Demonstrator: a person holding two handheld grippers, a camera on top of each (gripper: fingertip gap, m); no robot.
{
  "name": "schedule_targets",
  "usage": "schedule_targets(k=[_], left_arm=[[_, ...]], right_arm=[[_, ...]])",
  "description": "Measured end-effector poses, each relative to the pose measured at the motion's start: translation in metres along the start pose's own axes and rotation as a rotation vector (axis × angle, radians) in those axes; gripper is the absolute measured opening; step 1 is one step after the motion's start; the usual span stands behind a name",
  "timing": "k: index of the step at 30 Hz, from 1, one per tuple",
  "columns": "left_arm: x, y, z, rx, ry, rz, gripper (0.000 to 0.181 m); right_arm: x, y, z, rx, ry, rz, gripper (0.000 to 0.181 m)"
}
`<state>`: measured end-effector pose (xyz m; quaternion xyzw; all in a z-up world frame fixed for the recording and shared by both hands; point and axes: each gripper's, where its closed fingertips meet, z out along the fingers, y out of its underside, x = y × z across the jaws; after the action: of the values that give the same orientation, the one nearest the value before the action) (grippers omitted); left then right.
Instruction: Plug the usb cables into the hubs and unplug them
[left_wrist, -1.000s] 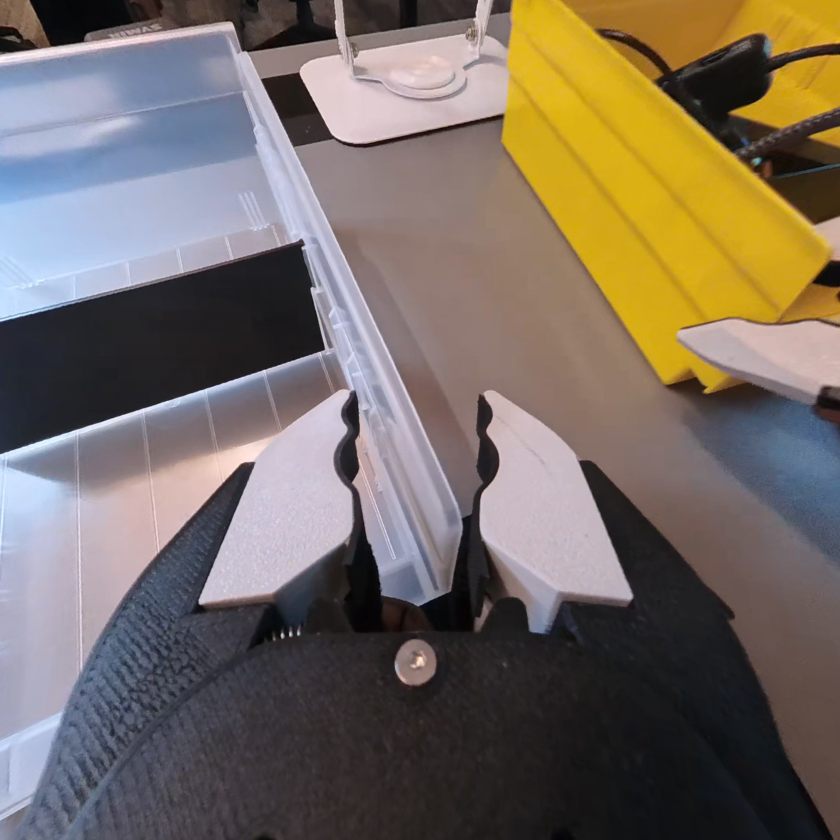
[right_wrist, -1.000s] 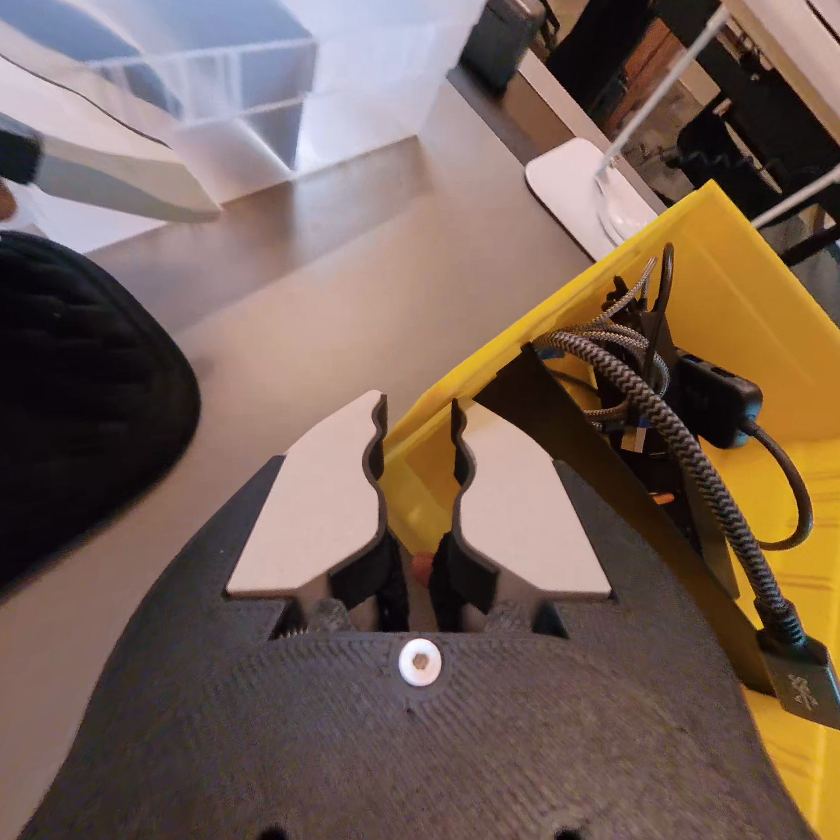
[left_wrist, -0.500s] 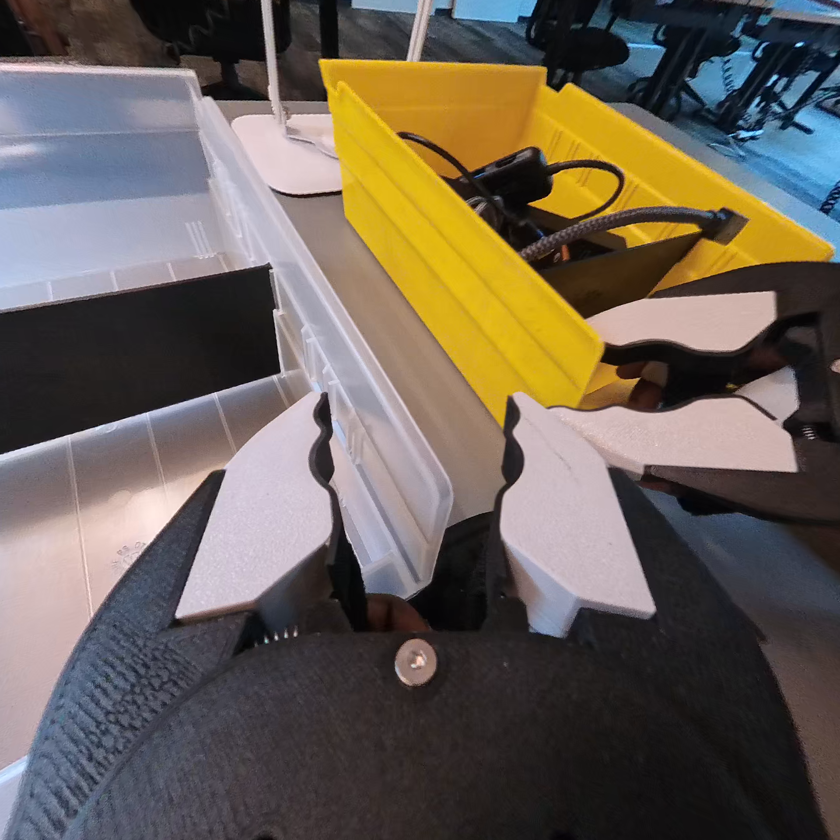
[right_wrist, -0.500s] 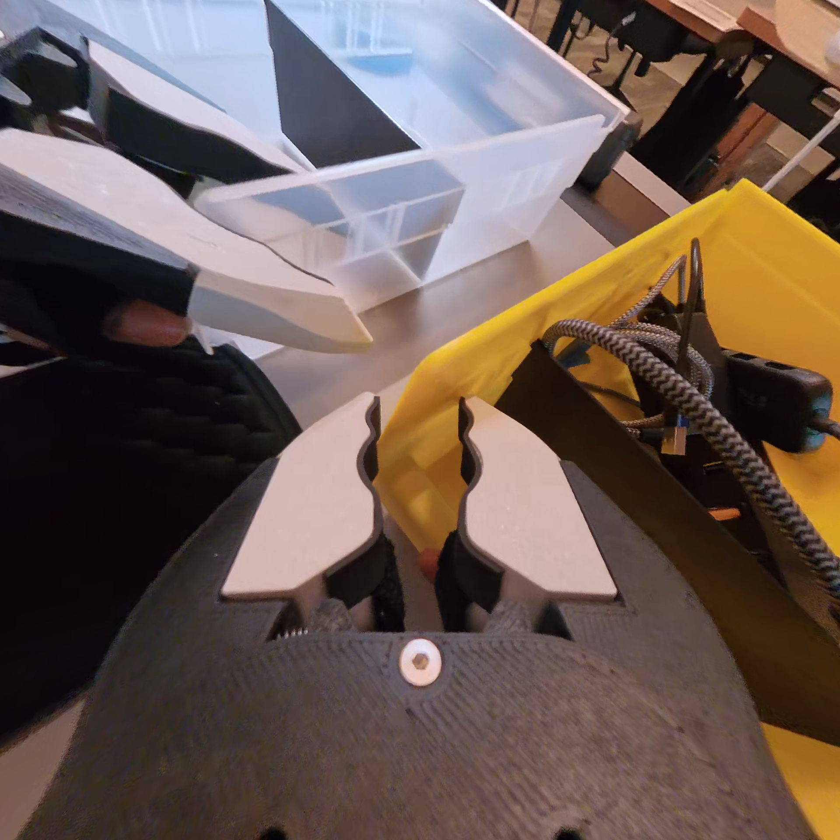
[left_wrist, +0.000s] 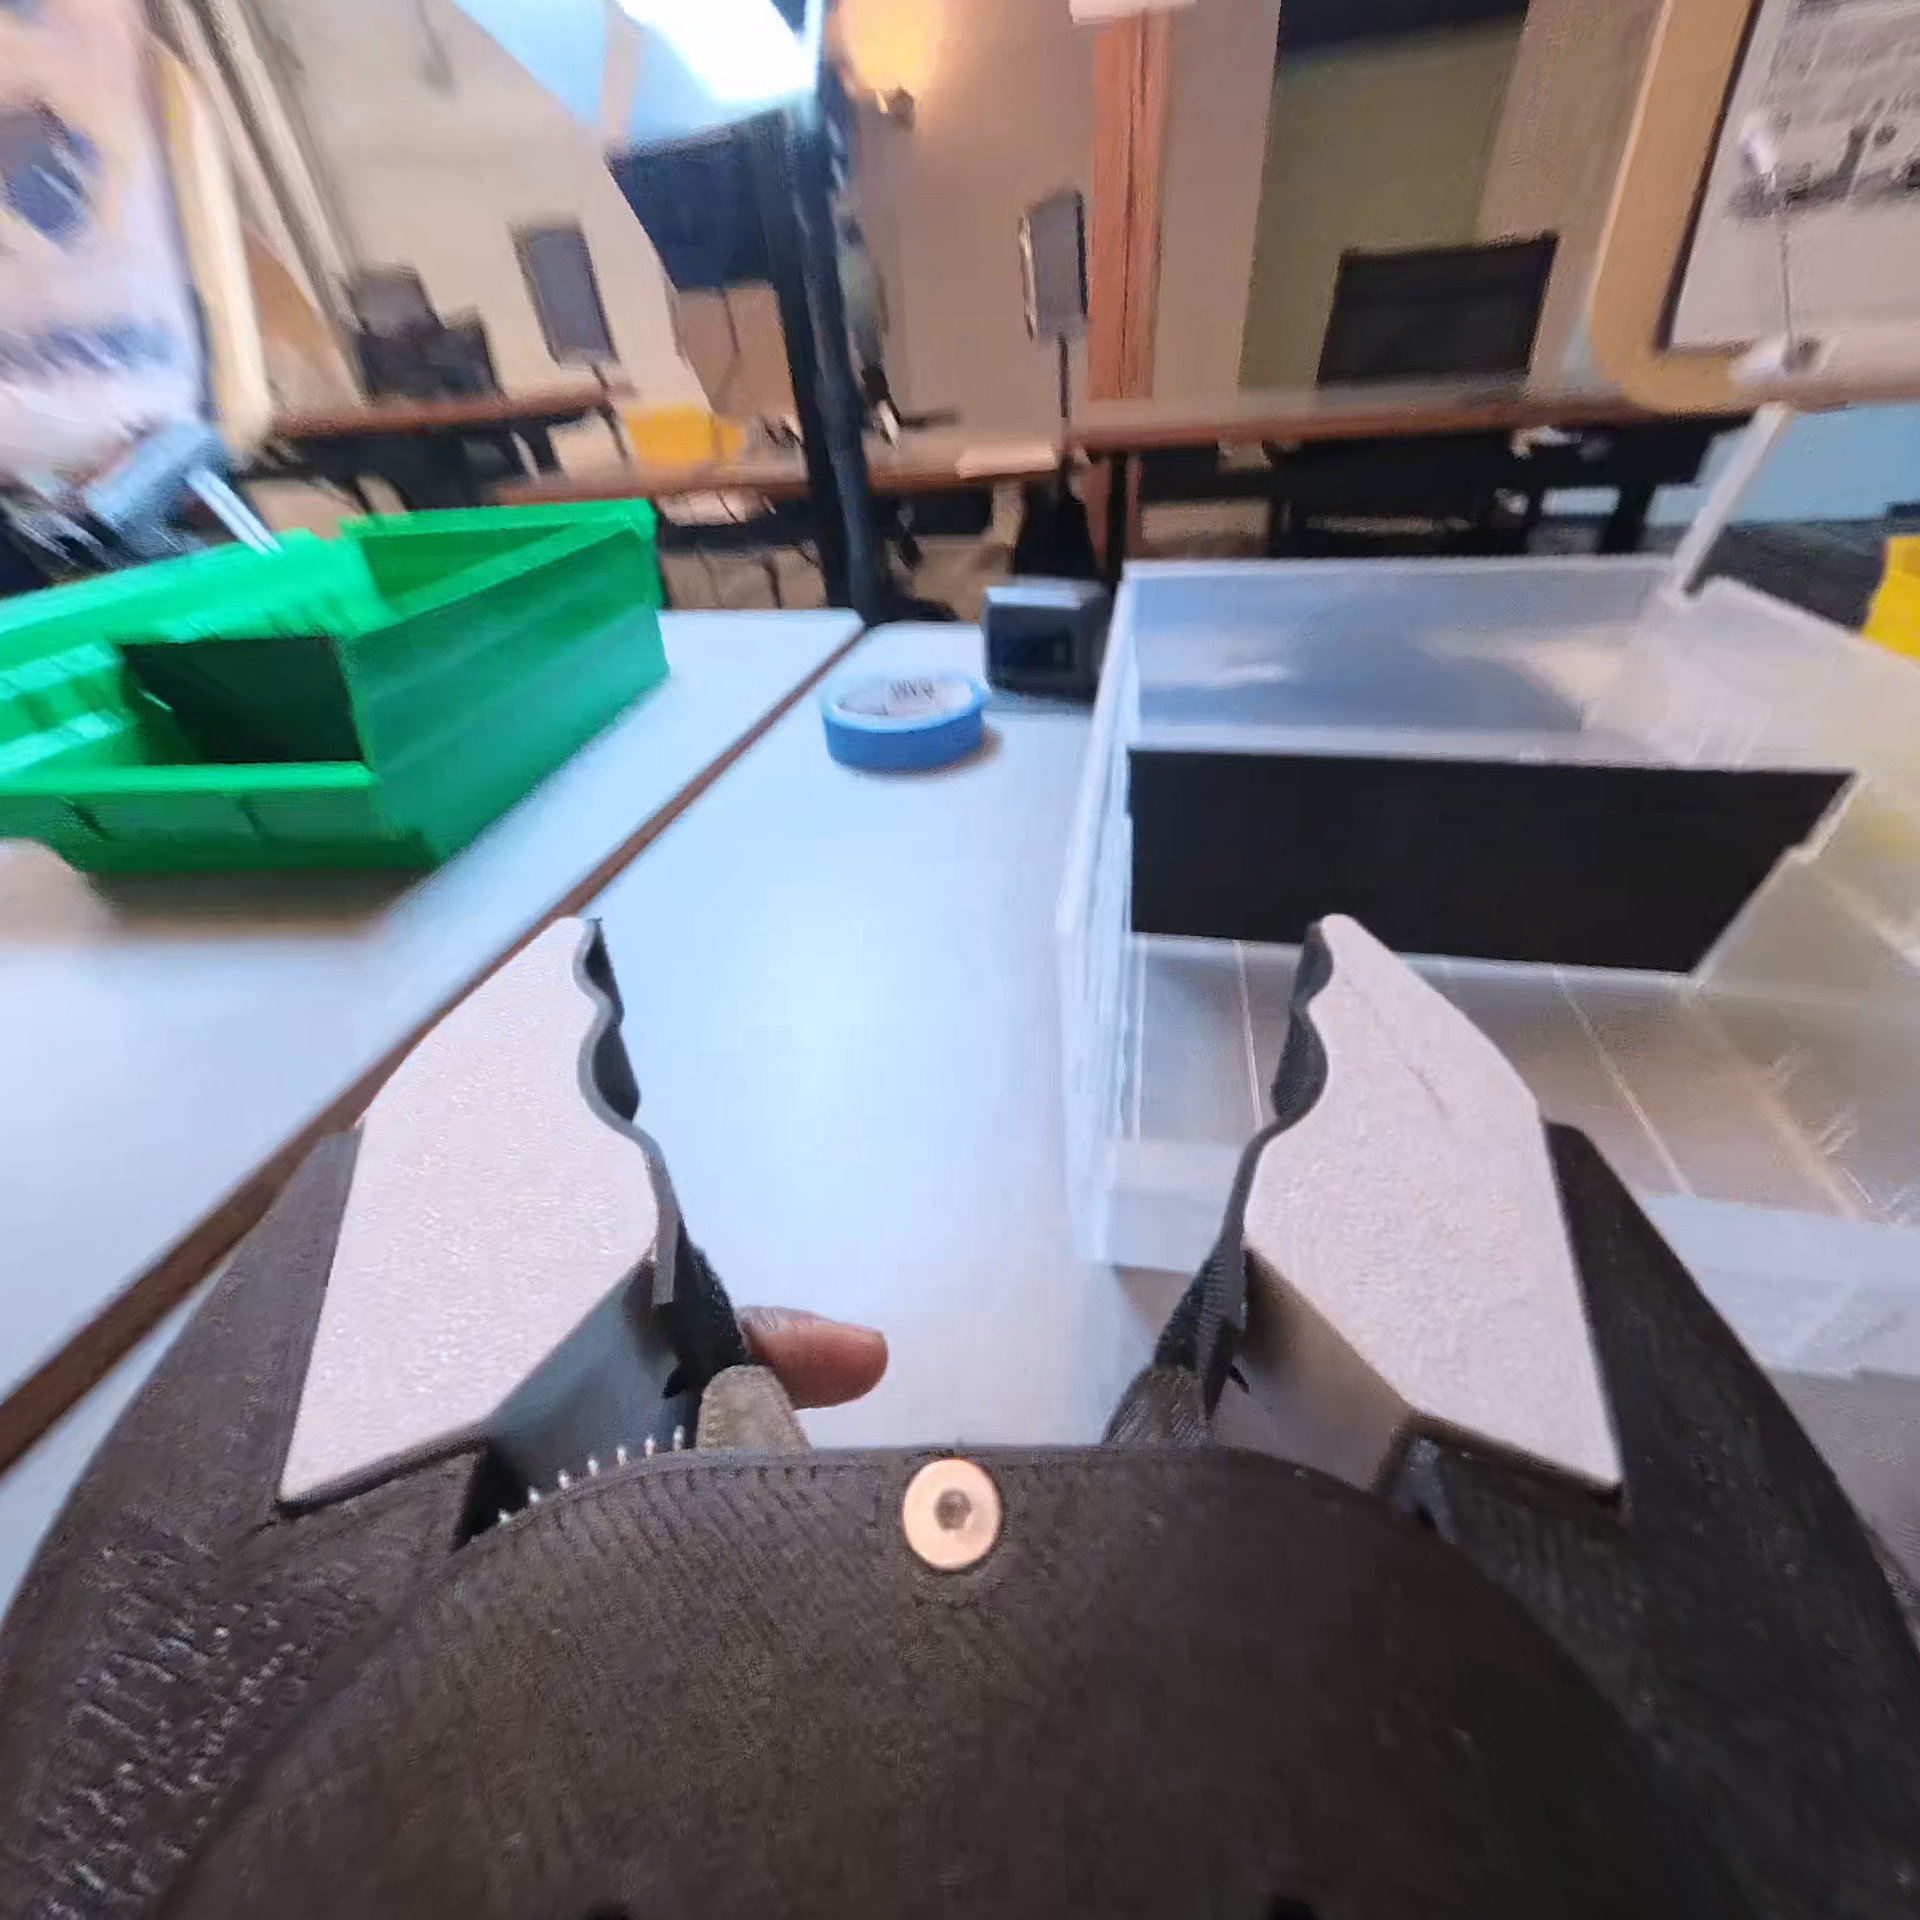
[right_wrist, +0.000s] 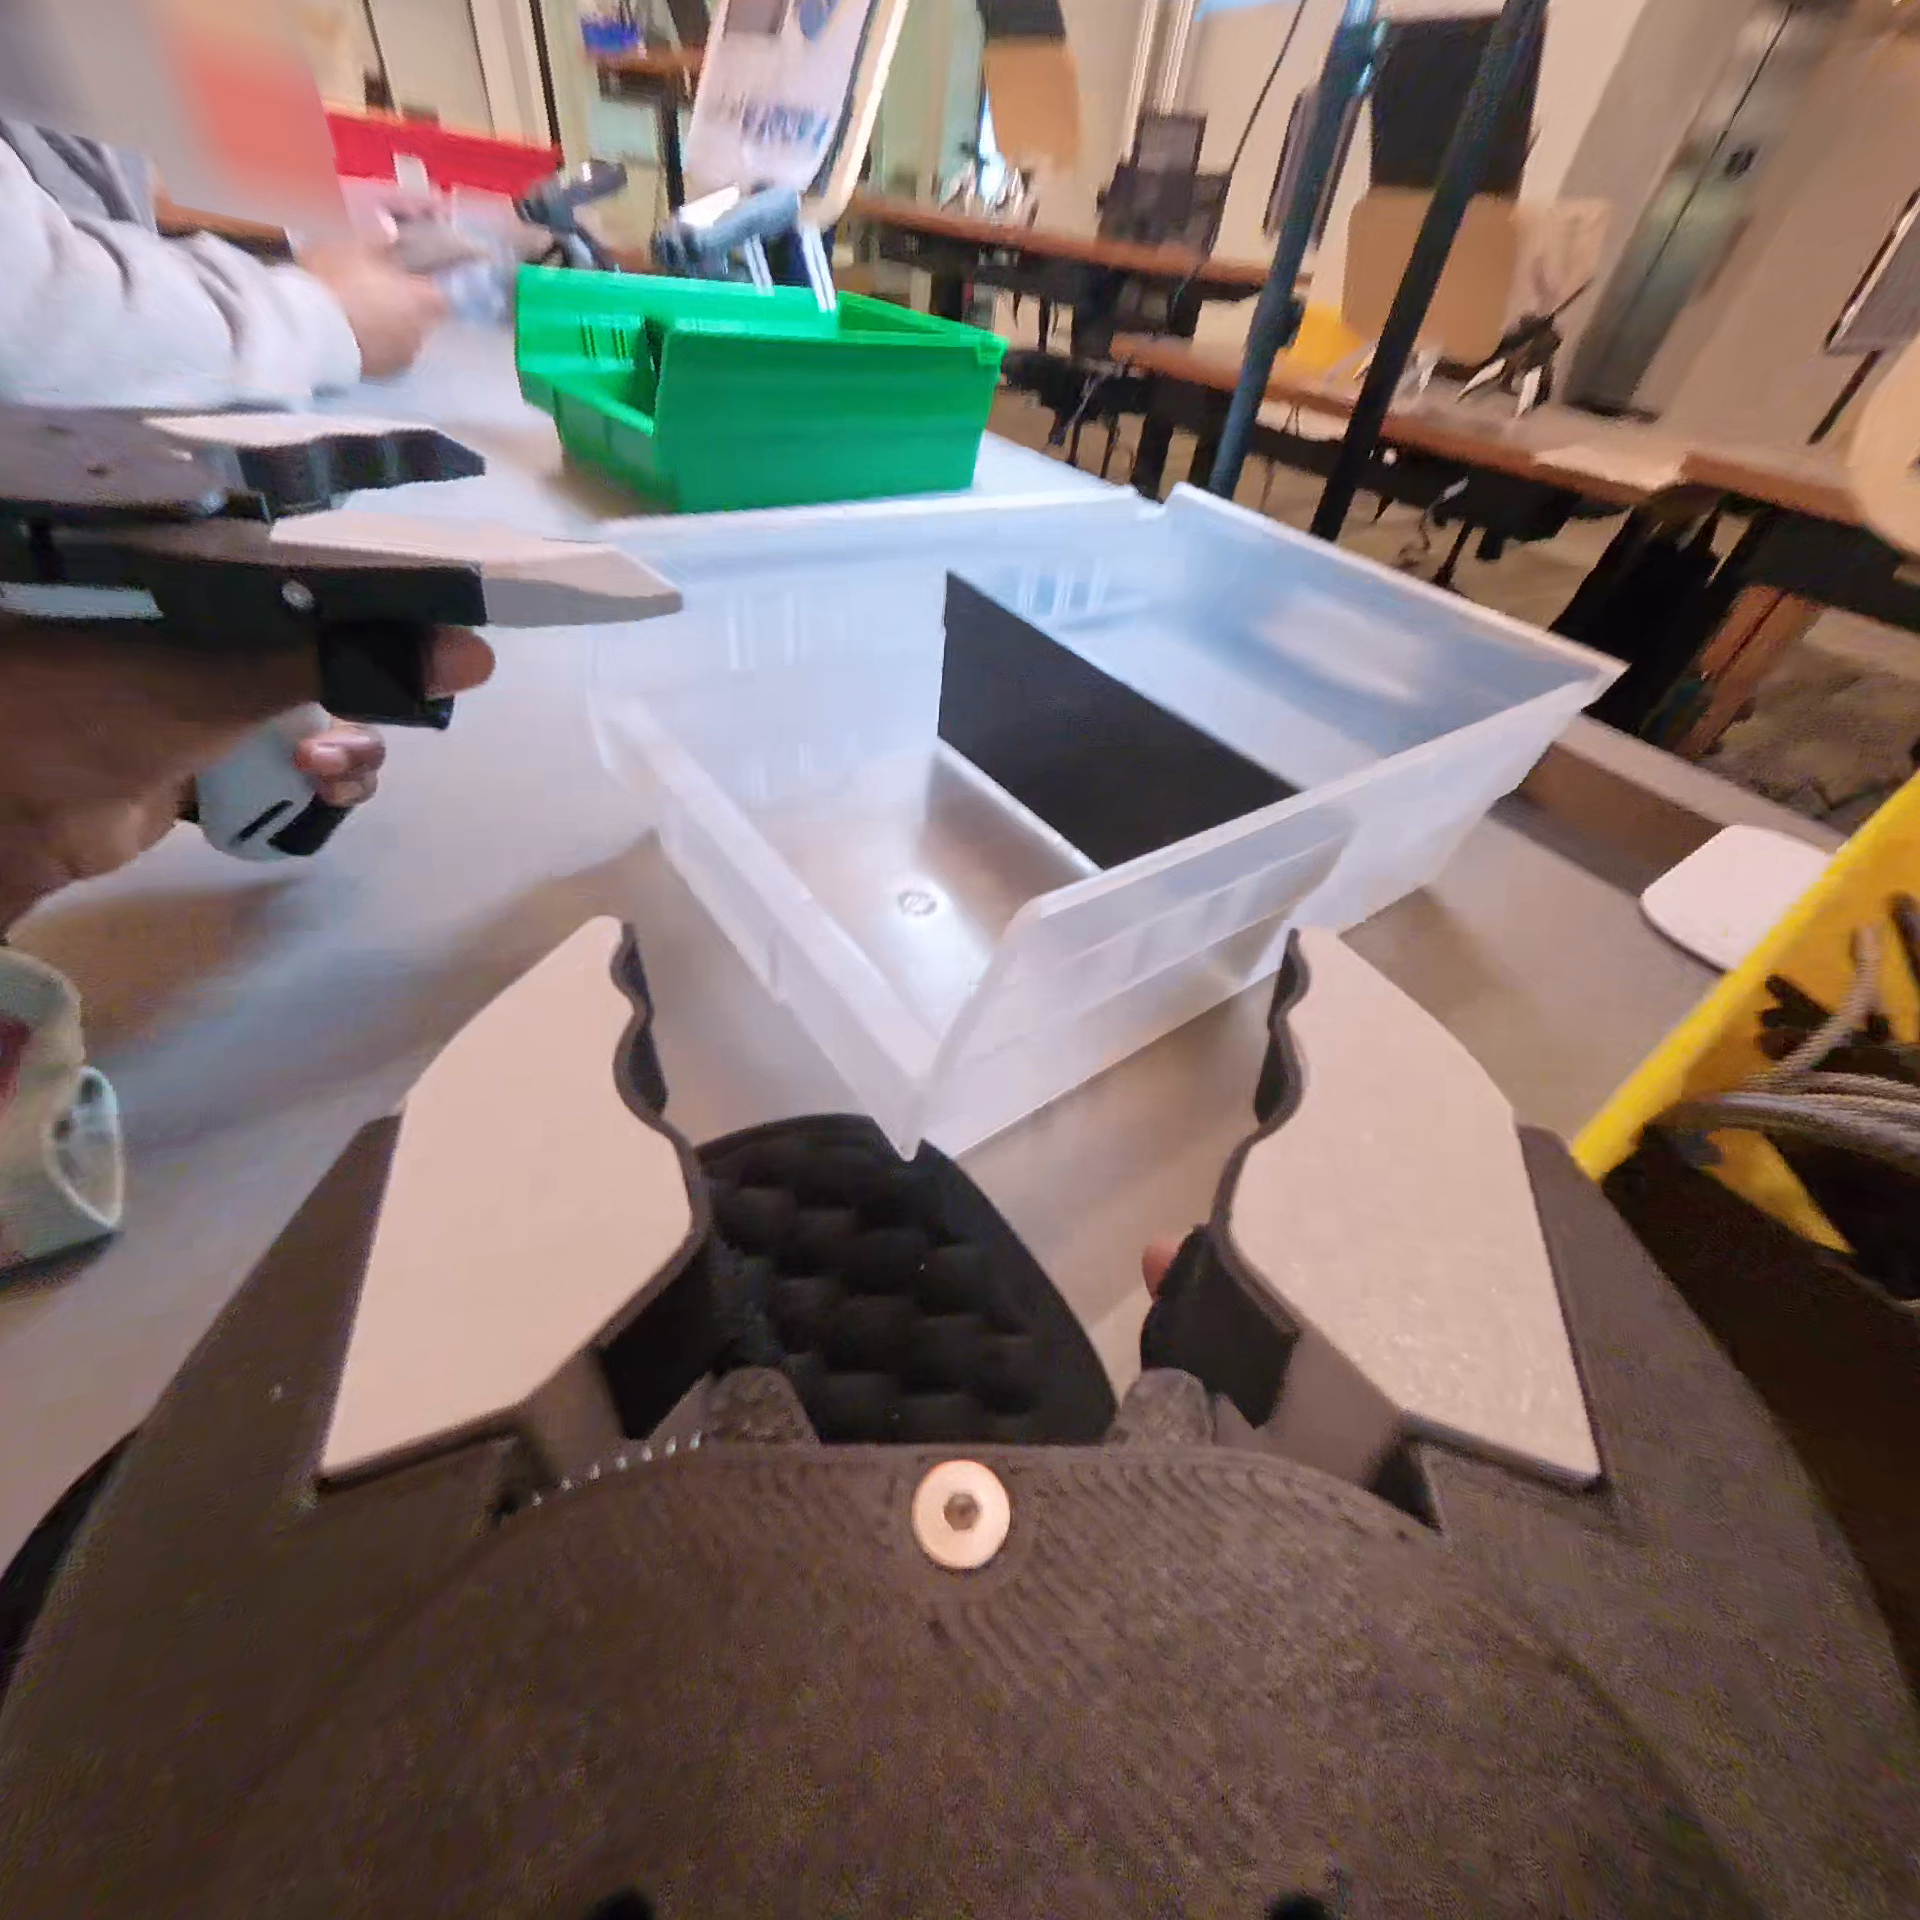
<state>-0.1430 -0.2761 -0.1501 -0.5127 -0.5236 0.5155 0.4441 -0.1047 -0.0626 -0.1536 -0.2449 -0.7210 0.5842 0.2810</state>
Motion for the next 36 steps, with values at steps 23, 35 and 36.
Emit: schedule_targets(k=[23,35,36], left_arm=[[0.094,-0.121,-0.058,0.364,0.161,0.102,0.008],[0.380,-0.168,-0.072,0.389,0.667,0.095,0.016],[0.403,-0.164,-0.072,0.374,0.697,0.099,0.016]], right_arm=[[0.075,-0.087,-0.066,0.116,0.329,-0.334,0.015],[0.231,-0.070,-0.309,-0.005,0.792,-0.370,0.012],[0.242,-0.061,-0.326,-0.031,0.817,-0.371,0.012]])
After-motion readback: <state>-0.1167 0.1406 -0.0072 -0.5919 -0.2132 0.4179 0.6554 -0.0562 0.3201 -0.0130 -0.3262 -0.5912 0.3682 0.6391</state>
